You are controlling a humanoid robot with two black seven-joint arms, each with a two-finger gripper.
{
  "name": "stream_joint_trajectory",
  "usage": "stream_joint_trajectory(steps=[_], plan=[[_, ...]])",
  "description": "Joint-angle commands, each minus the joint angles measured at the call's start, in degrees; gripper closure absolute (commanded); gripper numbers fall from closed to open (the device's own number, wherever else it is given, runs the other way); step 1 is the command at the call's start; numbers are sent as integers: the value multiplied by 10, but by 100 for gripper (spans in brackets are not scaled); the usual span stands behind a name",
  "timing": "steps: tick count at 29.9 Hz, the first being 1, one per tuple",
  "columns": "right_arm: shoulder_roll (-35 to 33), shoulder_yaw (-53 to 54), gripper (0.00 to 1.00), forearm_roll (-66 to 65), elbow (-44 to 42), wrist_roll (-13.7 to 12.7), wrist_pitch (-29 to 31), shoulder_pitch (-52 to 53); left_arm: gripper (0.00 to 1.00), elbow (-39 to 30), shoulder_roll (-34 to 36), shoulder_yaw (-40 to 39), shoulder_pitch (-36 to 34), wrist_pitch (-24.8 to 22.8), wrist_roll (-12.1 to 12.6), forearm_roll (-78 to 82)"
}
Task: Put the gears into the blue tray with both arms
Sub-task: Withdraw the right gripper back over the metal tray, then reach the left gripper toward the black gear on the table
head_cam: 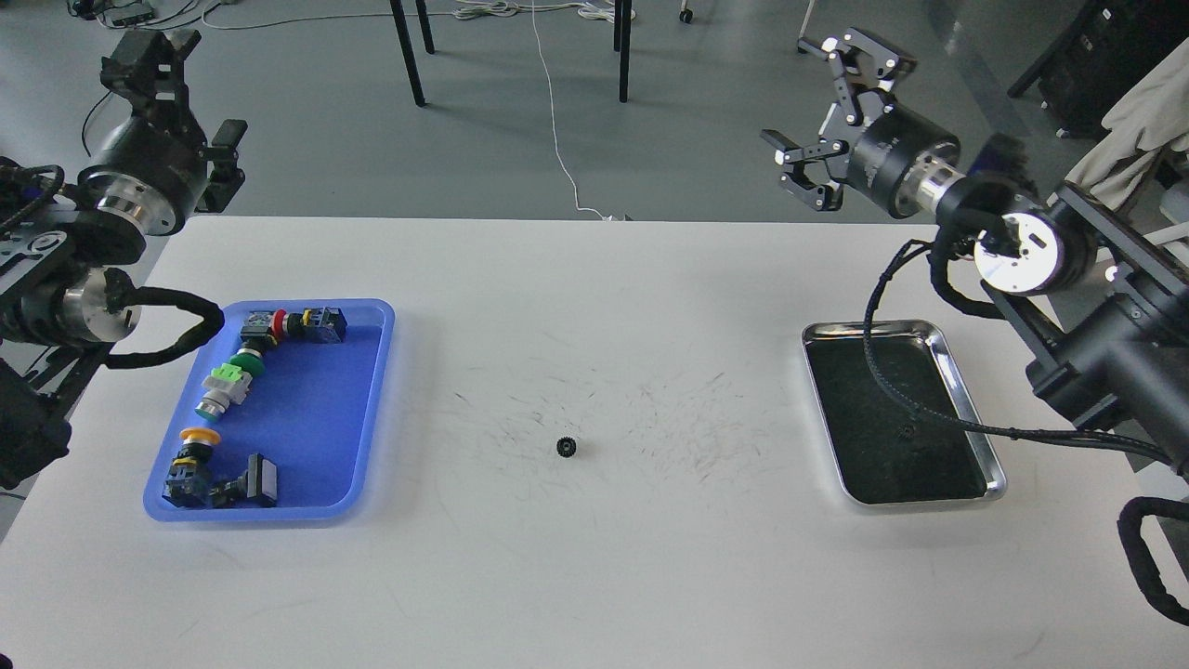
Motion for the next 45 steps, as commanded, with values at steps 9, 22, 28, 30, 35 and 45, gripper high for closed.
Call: stream_joint_trajectory(steps=[9, 22, 28, 30, 35, 45], plan=[[-74, 101, 6, 11, 153, 2, 103, -249, 2, 0, -6, 3, -1, 0, 0, 1], [-28, 118, 6, 9, 134, 8, 99, -251, 2, -188, -7, 125, 41, 2, -2, 272], [-10, 131, 6, 10, 92, 9, 86, -235, 2, -283, 21, 180, 104, 3, -4, 499], [-3, 138, 6, 10, 84, 9, 85, -235, 2, -287, 11, 181, 121, 4, -4, 580], [11, 142, 6, 9, 65, 10, 85, -232, 2, -265, -52, 196, 137, 29, -4, 807], [14, 139, 6, 8, 56, 10, 83, -227, 2, -119, -137, 241, 139, 80, -5, 1030]])
